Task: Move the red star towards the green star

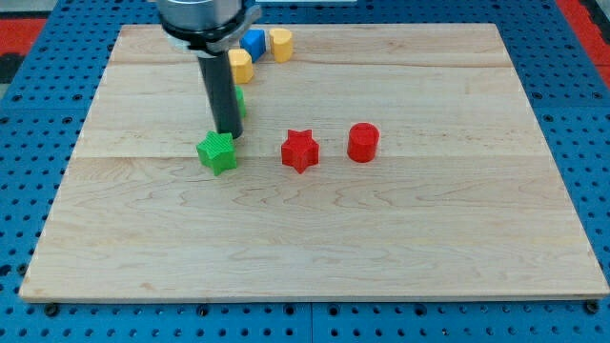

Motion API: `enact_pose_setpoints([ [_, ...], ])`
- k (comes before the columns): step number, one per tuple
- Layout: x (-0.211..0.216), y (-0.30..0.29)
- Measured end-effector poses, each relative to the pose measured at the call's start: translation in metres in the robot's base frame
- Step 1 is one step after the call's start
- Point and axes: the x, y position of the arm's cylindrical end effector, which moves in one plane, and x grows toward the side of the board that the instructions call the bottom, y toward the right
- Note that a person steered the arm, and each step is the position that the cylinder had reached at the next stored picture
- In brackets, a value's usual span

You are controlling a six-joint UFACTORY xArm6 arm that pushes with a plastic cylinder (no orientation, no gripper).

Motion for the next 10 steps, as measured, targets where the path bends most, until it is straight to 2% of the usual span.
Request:
enact_pose_setpoints([
  [2, -0.033, 0.004],
  [3, -0.029, 0.013],
  [4, -0.019, 0.062],
  [6, 0.04, 0.153],
  [7, 0.071, 0.161],
  [8, 0.075, 0.151],
  [10, 0.026, 0.086],
])
